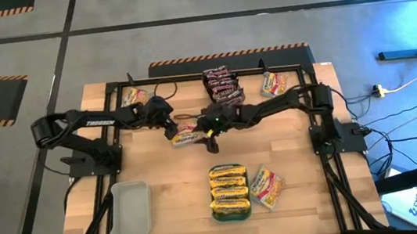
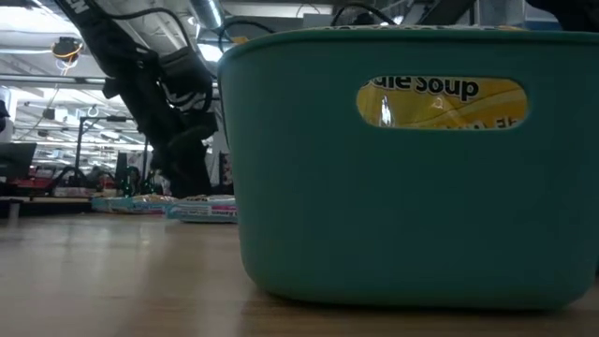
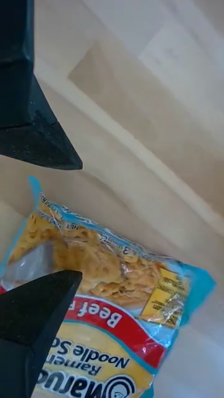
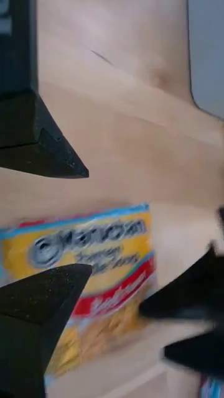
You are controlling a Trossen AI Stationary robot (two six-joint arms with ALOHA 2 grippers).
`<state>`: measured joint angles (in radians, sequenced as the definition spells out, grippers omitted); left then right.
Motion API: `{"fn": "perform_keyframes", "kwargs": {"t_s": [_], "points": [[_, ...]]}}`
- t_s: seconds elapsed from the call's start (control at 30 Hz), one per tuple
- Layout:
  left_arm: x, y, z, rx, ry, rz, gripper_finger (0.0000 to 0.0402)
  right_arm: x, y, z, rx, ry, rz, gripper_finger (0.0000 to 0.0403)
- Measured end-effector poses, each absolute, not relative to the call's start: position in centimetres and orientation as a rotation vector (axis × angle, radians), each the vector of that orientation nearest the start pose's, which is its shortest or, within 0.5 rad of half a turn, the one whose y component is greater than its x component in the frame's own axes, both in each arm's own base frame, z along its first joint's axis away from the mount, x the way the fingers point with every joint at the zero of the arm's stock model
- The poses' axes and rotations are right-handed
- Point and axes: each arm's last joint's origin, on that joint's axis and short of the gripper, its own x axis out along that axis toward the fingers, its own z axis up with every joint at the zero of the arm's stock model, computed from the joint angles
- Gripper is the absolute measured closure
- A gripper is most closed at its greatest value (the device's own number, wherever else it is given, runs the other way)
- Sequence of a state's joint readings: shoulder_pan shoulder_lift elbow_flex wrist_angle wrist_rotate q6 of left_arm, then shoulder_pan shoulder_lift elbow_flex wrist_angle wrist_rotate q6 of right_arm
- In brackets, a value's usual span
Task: Sort Maruchan noodles
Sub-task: Put the blue noodle pack into the white bin
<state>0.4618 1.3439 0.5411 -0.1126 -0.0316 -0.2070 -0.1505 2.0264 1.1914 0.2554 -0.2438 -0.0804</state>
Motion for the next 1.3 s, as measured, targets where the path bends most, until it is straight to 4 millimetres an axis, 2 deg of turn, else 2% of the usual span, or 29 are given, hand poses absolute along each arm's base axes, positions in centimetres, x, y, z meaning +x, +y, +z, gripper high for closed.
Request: {"fn": "perform_keyframes", "kwargs": {"t_s": [0.1,0.33,0.57,0.97,1.2,1.3], "points": [[20.8,10.4,14.9,-0.387,0.864,0.551,0.0129,42.7,-5.2,14.2,-0.001,0.567,0.135,0.0185],[21.0,10.4,14.9,-0.369,0.855,0.515,0.0129,42.9,-5.2,13.9,-0.055,0.579,0.053,0.0185],[20.6,10.7,14.9,-0.403,0.862,0.54,0.0129,42.9,-4.8,13.9,-0.075,0.573,0.135,0.0185],[20.6,10.8,14.9,-0.47,0.842,0.603,0.0129,43.2,-2.2,13.9,-0.444,0.565,0.162,0.0185],[20.6,10.8,14.9,-0.487,0.835,0.62,0.0129,44.0,-2.1,11.3,-0.592,0.613,0.095,0.0185],[20.6,10.7,14.8,-0.496,0.838,0.611,0.0129,44.5,-2.6,11.0,-0.596,0.624,0.069,0.0185]]}}
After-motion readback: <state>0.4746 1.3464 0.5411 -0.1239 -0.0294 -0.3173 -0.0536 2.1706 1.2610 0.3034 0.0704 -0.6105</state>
